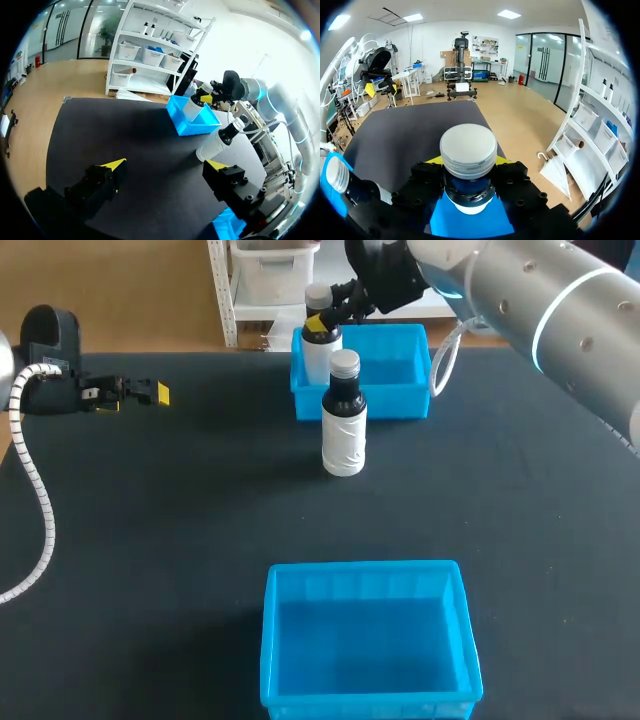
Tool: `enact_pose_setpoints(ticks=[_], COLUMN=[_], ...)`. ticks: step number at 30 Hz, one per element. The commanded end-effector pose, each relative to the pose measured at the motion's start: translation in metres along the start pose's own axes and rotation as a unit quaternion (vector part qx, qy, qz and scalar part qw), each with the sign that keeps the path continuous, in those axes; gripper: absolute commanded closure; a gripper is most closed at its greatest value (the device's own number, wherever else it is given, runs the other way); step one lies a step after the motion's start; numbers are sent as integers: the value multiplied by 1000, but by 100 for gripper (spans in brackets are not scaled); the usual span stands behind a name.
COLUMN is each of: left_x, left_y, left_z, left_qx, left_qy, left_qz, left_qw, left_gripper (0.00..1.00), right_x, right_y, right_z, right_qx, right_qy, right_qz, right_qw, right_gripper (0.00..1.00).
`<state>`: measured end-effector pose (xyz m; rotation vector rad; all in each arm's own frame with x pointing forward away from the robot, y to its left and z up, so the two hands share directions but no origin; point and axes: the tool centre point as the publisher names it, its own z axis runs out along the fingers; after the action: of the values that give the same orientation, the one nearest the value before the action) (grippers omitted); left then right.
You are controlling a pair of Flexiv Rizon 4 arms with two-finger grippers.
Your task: Pick up the bottle, and place it in the far bin if it is heavy, or in the near bin if it is light.
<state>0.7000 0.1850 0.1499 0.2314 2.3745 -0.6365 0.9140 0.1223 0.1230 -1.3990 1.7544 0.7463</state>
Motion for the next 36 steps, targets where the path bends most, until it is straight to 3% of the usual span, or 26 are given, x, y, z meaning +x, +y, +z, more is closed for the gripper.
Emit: enact_pose_setpoints(ticks=[1,12,24,29,36], left_x=[0,0,0,0,0], left_y=[0,0,0,0,0], left_z=[0,0,0,0,0], left_qx=[0,0,0,0,0], left_qy=[0,0,0,0,0], left_qz=[0,0,0,0,0], left_qw=[1000,1000,1000,1000,1000], left_gripper=[0,0,0,0,0], right_x=[-3,5,38,50,59], right_y=[-11,-11,-15,-3,27], right_z=[6,-20,-102,-139,-170], right_qx=[-182,-159,-82,-57,-46], right_qy=[6,14,26,28,21], right_qz=[3,15,46,48,31], right_qw=[983,987,995,997,998], right_gripper=[0,0,0,0,0])
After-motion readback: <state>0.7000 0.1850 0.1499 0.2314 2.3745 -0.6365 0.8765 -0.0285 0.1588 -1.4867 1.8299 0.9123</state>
